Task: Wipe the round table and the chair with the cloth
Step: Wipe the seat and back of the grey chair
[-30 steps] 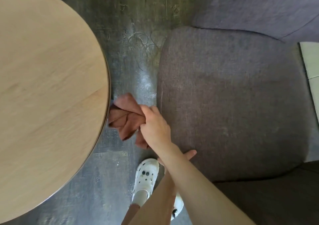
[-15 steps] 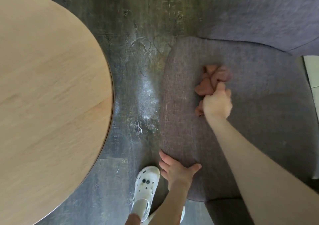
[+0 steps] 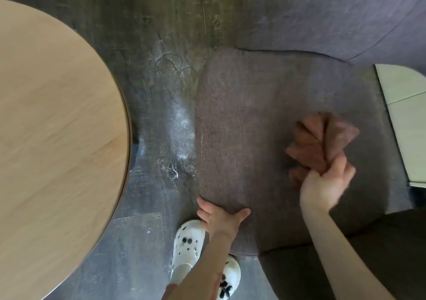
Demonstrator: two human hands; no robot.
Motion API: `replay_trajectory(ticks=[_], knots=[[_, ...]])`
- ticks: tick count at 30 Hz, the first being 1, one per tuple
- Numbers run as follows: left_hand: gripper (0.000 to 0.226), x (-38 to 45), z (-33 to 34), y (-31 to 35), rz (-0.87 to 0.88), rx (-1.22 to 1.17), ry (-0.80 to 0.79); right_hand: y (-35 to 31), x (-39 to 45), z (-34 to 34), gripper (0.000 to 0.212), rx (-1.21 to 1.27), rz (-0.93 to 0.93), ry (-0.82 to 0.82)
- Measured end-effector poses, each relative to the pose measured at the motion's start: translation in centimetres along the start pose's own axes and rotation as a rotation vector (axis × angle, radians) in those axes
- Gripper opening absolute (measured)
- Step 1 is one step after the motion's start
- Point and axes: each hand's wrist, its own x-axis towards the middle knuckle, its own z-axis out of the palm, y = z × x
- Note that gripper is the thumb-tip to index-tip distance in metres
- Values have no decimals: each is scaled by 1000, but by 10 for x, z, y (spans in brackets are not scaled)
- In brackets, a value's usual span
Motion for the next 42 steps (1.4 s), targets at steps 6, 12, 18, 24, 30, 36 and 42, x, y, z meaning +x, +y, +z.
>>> replay_trajectory(ticks=[6, 12, 18, 24, 30, 36, 42], knots=[[133, -4, -3, 3, 5, 8, 5, 45, 2, -9, 43, -370, 81, -79], [132, -1, 0, 1, 17, -4, 29, 1, -50, 33, 40, -150, -19, -231], [118, -6, -4, 10, 33, 199, -23, -56, -115, 82, 42, 72, -180, -663], [123, -19, -12, 18, 19, 267, -17, -88, -120, 80, 43, 475, -98, -715], [132, -8, -4, 5, 22, 35, 16, -22, 17, 17, 46, 34, 39, -85], [132, -3, -2, 3, 27, -13, 13, -21, 19, 37, 46, -168, 127, -290], [115, 4, 5, 0, -1, -17, 66, -83, -58, 94, 39, -171, -342, -647]])
